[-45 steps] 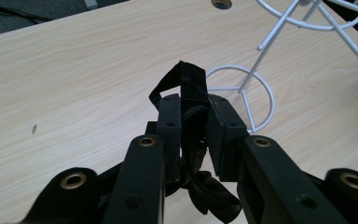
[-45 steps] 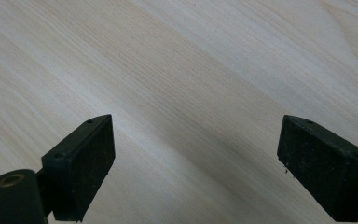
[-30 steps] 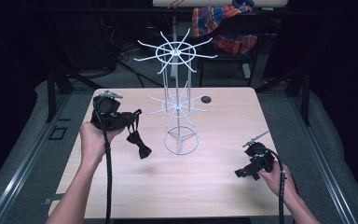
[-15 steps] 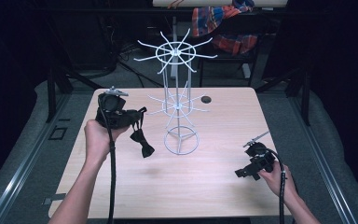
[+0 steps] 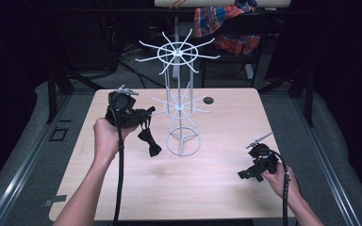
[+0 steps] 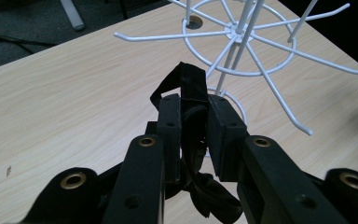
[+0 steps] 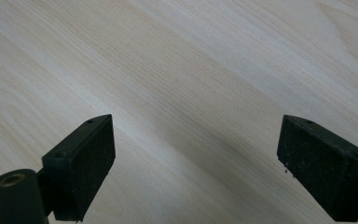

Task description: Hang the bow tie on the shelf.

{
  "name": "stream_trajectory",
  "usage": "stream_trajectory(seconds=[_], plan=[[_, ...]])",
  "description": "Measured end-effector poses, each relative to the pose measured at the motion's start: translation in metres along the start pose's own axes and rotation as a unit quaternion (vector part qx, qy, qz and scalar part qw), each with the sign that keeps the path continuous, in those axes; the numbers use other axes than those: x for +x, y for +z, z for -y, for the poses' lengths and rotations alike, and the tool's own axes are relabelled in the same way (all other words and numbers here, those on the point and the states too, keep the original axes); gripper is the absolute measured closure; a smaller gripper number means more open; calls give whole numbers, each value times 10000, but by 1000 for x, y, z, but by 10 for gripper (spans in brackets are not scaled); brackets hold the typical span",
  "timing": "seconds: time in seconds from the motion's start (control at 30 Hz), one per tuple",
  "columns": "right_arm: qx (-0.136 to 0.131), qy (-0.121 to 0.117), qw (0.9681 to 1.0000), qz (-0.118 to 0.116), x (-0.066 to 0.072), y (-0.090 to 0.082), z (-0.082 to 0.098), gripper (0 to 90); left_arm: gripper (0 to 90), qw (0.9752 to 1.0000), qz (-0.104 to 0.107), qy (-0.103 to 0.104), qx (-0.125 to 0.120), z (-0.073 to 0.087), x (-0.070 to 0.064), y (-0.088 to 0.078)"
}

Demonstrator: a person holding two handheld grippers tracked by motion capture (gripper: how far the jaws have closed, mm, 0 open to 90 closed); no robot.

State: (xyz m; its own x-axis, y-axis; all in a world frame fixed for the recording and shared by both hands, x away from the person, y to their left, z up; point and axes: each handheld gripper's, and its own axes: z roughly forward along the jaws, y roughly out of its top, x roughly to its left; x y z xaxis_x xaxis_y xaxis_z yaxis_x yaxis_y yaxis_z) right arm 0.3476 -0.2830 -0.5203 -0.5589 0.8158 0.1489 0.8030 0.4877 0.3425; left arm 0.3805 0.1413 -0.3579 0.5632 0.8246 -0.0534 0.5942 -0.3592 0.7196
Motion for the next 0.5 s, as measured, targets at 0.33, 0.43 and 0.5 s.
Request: stream_trajectory(seconds=[0.33,0.43,0.5], plan=[[29,-24,10000,-34,0,-1,0,109,763,9999,-24,121,65,-4,-8,10],[29,-26,10000,-37,0,-1,0,109,763,9998,-12,165,89,-6,-11,14],[53,-49,10000,10,-1,-1,0,109,763,9998,-5,177,91,-7,-13,16]])
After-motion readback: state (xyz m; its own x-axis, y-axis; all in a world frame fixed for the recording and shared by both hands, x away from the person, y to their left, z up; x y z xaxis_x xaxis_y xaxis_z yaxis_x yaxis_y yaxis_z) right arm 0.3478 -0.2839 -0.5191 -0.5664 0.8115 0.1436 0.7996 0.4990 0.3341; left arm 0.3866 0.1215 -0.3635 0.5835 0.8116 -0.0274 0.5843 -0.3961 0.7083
